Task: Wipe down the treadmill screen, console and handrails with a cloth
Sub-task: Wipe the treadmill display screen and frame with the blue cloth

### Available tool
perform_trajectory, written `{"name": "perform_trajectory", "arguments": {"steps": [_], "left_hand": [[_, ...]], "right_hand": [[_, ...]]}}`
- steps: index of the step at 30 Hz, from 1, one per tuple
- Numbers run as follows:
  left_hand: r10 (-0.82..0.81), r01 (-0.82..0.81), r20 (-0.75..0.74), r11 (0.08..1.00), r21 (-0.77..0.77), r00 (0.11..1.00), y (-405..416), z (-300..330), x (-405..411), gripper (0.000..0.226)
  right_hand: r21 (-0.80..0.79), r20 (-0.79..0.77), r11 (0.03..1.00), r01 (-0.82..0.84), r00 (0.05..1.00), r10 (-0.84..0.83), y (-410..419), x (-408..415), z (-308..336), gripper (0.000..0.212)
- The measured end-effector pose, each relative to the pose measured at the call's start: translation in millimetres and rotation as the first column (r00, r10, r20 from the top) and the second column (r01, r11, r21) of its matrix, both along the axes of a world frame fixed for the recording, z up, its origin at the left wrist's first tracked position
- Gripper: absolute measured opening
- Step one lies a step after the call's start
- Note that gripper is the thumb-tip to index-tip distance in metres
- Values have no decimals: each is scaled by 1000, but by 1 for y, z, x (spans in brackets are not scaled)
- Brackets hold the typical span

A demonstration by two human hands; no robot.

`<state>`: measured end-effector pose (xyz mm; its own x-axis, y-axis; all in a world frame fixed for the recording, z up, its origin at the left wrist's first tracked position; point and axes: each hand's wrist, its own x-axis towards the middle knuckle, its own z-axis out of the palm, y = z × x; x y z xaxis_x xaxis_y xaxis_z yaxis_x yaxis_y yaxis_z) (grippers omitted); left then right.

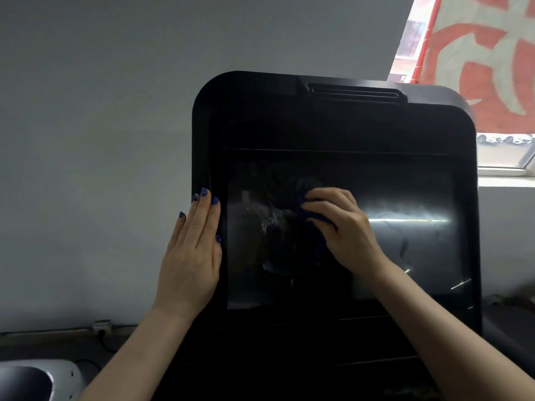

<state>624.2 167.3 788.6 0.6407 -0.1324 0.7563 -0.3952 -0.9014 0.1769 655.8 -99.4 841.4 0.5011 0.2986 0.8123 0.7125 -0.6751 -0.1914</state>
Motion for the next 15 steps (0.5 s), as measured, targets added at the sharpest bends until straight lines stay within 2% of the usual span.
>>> {"name": "perform_trajectory", "arguments": {"steps": [5,11,15], "left_hand": [[17,-17,1,1000,2,1000,0,0,-1,55],[4,-4,0,1000,-7,1000,1,-1,0,55],[-8,8,-8,1000,-3,1000,1,-1,1,55]], "right_hand": [[78,-35,995,63,998,-61,-3,-6,-7,33],[116,61,982,149,986,-157,-13,-9,-15,15],[139,36,967,212,975,-218,-5,9,1,17]]}}
